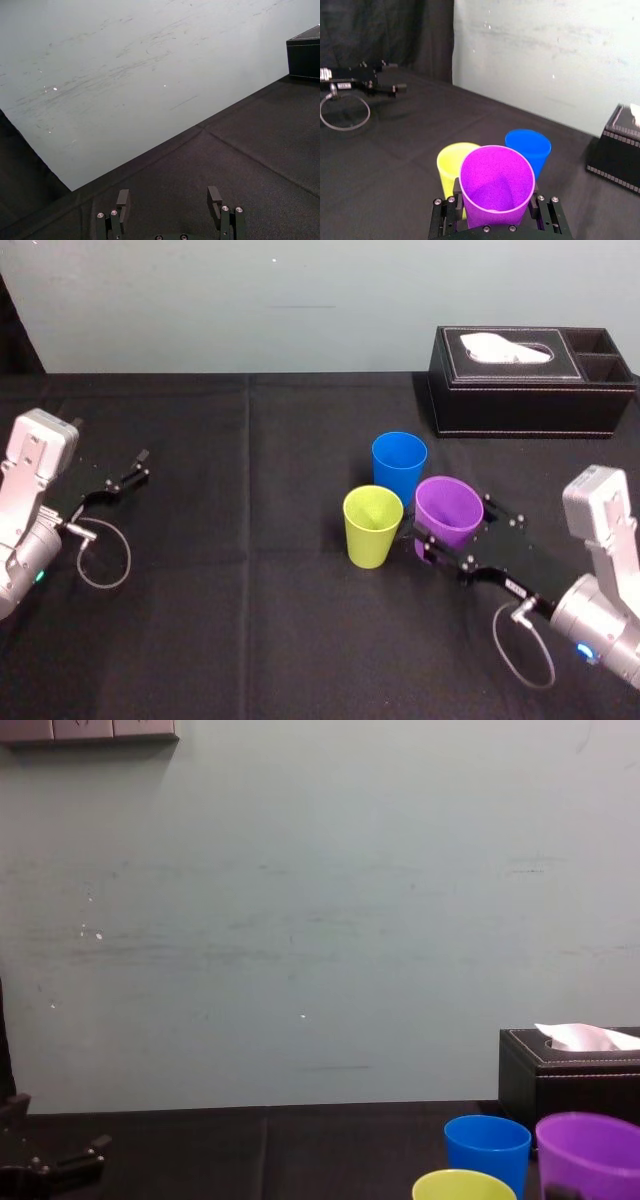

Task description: Stack the three plastic cups sequentially using one hand.

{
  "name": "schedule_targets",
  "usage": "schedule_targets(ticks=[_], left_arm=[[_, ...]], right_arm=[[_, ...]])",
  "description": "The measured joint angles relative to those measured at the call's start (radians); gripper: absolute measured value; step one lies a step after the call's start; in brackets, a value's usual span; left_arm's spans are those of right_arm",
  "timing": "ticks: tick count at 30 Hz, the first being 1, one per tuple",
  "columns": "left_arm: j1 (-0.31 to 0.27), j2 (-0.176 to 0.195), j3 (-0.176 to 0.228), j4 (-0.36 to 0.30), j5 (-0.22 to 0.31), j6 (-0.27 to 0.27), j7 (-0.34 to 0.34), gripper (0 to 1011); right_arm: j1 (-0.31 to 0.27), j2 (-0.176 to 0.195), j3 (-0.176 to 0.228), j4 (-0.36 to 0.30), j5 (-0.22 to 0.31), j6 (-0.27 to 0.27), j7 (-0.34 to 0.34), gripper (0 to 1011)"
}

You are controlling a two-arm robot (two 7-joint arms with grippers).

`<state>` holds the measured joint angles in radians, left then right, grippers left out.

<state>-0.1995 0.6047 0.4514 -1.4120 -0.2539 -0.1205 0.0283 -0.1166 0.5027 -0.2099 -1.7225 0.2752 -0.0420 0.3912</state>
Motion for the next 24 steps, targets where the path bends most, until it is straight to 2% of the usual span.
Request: schedule_targets(ticks=[7, 13, 19, 21, 24], left_arm=[[0.000, 0.000, 0.000, 0.000, 0.000, 0.000, 0.000, 1012], [0.000, 0.000, 0.000, 0.000, 0.000, 0.000, 0.000, 1011], [0.000, 0.000, 0.000, 0.000, 0.000, 0.000, 0.000, 1011], [0.000, 0.000, 0.000, 0.000, 0.000, 0.000, 0.000, 1011], [0.000, 0.000, 0.000, 0.000, 0.000, 0.000, 0.000, 1011]], right_arm=[[0.045, 0.008, 0.008, -0.039, 0.013, 0.036, 0.008, 726], [0.107, 0.003, 0.001, -0.033, 0.031, 0.068, 0.017, 726], [0.220, -0.011, -0.027, 0.022, 0.056, 0.128, 0.029, 726], [0.232, -0.012, -0.030, 0.030, 0.058, 0.135, 0.031, 726], [0.287, -0.017, -0.045, 0.068, 0.073, 0.163, 0.038, 726]])
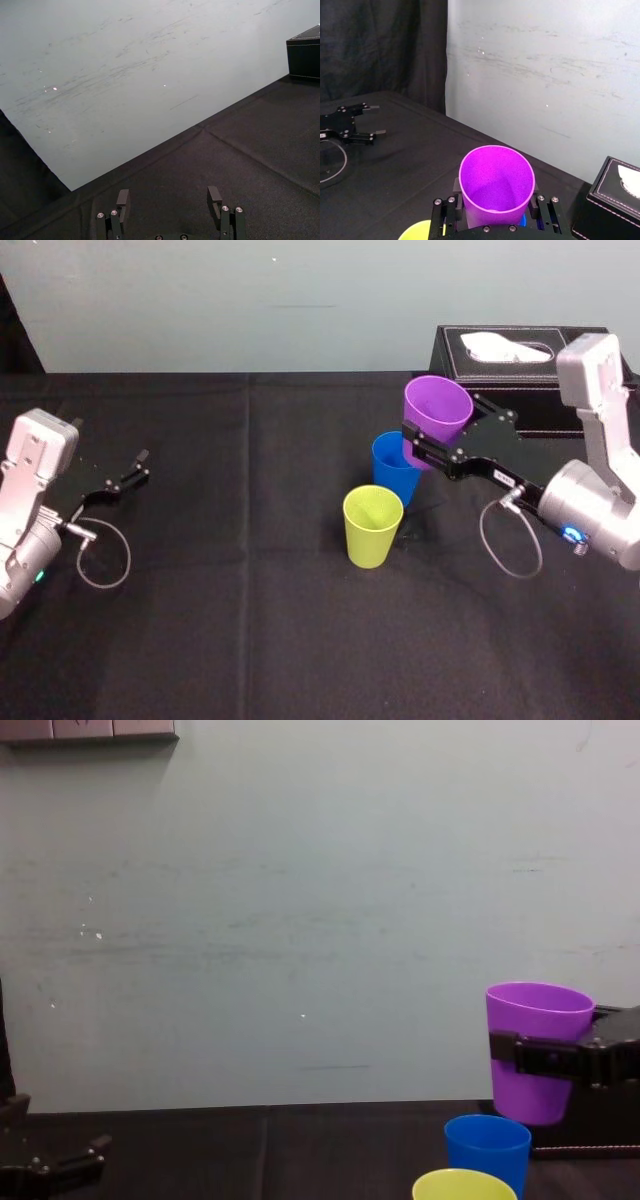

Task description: Stack the three plastic cups sequentially using one hand.

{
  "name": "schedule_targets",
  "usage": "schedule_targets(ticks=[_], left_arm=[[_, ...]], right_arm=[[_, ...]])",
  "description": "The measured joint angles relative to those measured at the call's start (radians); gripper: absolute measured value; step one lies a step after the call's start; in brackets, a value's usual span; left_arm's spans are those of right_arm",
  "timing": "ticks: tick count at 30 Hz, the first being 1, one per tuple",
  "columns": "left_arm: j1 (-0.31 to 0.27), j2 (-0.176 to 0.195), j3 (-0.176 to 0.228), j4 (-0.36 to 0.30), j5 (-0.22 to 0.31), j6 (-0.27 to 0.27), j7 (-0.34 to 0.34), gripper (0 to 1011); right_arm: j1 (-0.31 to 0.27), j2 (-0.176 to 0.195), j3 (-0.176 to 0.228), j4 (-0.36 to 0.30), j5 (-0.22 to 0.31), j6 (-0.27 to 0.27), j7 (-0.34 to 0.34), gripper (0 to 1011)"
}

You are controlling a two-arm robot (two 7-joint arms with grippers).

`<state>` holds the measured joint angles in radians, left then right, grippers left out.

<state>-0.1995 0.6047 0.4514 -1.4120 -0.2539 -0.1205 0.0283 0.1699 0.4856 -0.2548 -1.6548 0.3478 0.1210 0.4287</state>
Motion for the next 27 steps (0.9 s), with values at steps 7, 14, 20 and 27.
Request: schedule_targets(ticks=[7, 14, 20, 27], left_arm=[[0.000, 0.000, 0.000, 0.000, 0.000, 0.000, 0.000, 1011], [0.000, 0.000, 0.000, 0.000, 0.000, 0.000, 0.000, 1011], [0.000, 0.000, 0.000, 0.000, 0.000, 0.000, 0.000, 1011], [0.000, 0.000, 0.000, 0.000, 0.000, 0.000, 0.000, 1011]], right_arm=[[0.071, -0.012, -0.032, 0.063, 0.011, 0.028, 0.004, 726], [0.133, -0.036, -0.066, 0.139, 0.014, 0.040, 0.002, 726], [0.165, -0.049, -0.080, 0.177, 0.018, 0.043, -0.002, 726], [0.197, -0.063, -0.100, 0.221, 0.021, 0.045, -0.001, 726]])
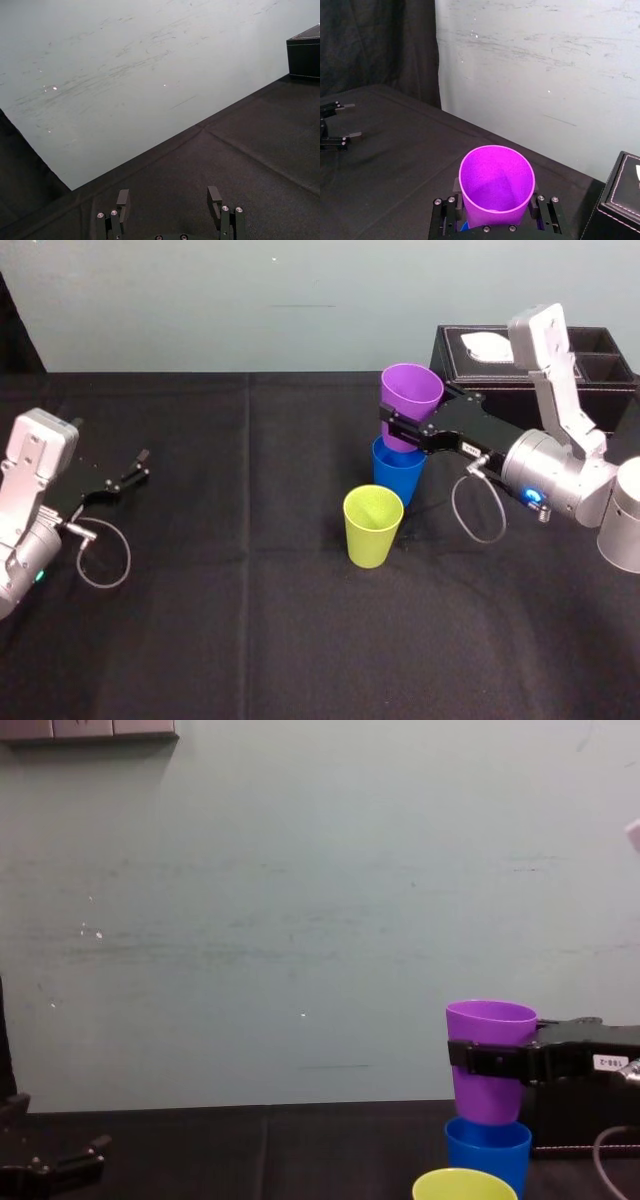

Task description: Stack the three plastic cups sequentially using one hand.

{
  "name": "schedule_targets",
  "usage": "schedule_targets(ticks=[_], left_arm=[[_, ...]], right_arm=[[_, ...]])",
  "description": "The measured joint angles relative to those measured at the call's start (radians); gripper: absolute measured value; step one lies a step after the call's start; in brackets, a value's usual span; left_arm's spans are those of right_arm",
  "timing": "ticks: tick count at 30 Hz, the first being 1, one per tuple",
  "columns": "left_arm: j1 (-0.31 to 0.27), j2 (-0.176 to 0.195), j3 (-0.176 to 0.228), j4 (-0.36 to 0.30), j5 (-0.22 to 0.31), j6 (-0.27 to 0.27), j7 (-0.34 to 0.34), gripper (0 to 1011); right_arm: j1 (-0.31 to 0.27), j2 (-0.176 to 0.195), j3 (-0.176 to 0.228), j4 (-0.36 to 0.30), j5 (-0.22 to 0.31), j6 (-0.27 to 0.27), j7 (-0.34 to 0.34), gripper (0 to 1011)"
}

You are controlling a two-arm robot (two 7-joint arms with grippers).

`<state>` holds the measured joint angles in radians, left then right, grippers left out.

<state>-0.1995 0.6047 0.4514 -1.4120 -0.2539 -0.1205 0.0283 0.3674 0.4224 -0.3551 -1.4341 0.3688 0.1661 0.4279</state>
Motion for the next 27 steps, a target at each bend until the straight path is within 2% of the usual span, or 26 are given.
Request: schedule_targets(ticks=[27], left_arm=[[0.000, 0.000, 0.000, 0.000, 0.000, 0.000, 0.000, 1011]], right_arm=[[0.023, -0.014, -0.019, 0.065, 0.007, -0.027, 0.004, 726]])
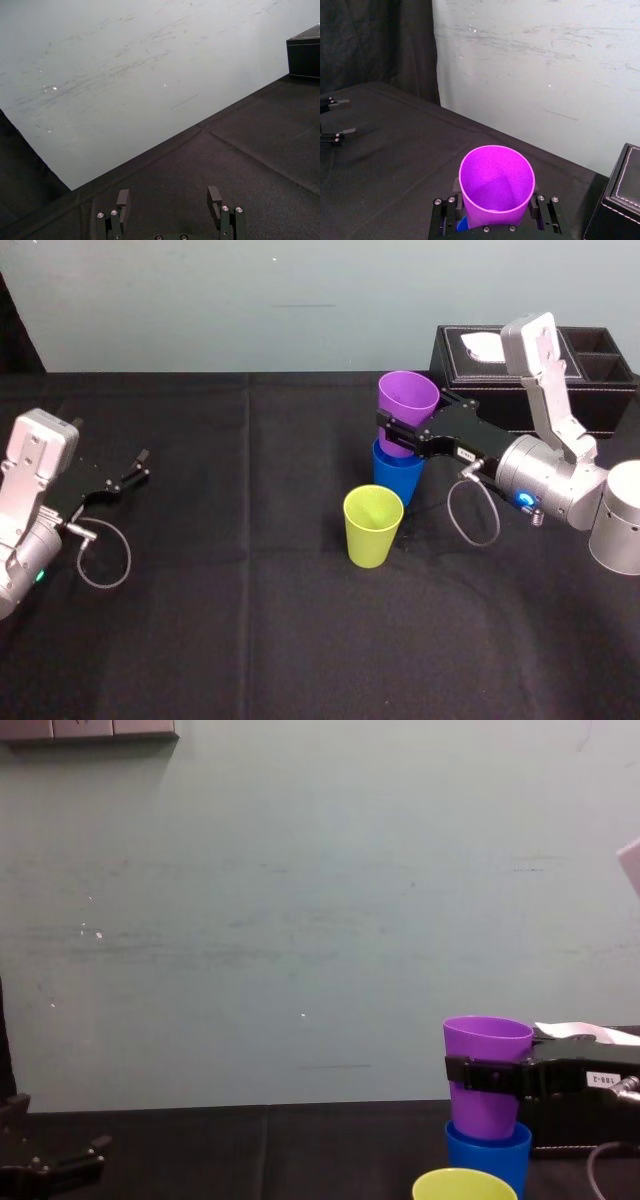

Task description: Stack the three plastic cups sequentially using one hand.

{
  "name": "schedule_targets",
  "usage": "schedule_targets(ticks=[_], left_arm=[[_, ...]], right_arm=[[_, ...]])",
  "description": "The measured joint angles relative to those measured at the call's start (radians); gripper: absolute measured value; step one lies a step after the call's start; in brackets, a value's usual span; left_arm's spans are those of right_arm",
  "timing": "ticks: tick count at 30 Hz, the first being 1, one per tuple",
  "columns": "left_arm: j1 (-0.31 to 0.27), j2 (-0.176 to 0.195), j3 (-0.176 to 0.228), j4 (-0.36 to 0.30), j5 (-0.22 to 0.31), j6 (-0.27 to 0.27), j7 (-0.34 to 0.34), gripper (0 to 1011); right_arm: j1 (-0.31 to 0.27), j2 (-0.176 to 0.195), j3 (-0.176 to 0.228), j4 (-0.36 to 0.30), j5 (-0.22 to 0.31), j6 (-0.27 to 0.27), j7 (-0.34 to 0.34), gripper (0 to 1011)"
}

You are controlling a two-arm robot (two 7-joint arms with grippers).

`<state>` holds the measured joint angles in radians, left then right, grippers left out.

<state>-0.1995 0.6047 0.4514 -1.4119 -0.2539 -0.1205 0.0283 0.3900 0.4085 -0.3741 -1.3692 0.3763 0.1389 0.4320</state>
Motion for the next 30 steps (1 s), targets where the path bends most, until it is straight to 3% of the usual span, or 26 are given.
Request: schedule_targets(ticks=[30], left_arm=[[0.000, 0.000, 0.000, 0.000, 0.000, 0.000, 0.000, 1011]], right_arm=[[-0.005, -0.010, -0.011, 0.034, -0.022, -0.018, -0.005, 726]])
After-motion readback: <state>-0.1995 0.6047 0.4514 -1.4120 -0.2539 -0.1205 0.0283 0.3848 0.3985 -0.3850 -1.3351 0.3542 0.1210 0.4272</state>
